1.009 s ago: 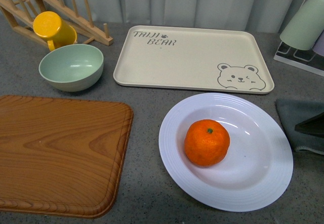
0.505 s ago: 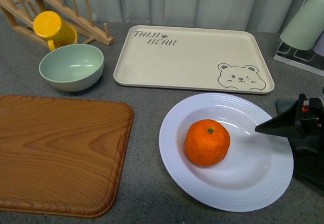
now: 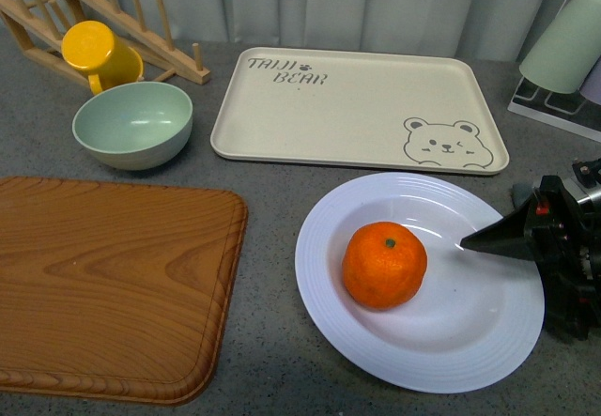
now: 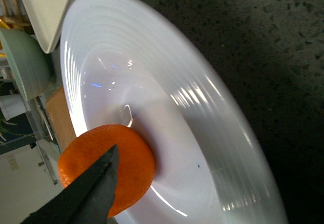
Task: Place orange and plate with both arms
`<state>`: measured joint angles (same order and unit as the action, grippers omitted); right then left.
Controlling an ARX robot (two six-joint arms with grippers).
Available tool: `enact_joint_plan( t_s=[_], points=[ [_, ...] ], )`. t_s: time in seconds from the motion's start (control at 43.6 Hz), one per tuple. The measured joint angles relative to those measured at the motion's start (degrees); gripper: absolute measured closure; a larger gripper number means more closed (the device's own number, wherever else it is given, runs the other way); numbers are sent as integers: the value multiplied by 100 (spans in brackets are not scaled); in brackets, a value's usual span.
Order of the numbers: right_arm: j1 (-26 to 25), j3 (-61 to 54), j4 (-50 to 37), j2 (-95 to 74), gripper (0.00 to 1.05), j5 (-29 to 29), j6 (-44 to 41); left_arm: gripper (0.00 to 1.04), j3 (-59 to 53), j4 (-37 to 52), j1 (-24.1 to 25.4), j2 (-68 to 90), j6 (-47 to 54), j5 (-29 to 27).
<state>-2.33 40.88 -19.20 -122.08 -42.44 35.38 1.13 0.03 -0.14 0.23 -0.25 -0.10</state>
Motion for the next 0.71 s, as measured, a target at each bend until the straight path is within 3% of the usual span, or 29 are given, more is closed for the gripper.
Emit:
enact_joint_plan(
  t_s=[0.161, 0.344, 0.711],
  points=[
    [31, 0, 109, -96, 79, 140, -59, 7, 0, 0, 0, 0, 0, 0],
    [48, 22, 133, -90, 100, -168, -201, 7, 0, 0, 0, 0, 0, 0],
    [149, -153, -503, -17, 101, -96, -146, 7, 0, 0, 0, 0, 0, 0]
  ],
)
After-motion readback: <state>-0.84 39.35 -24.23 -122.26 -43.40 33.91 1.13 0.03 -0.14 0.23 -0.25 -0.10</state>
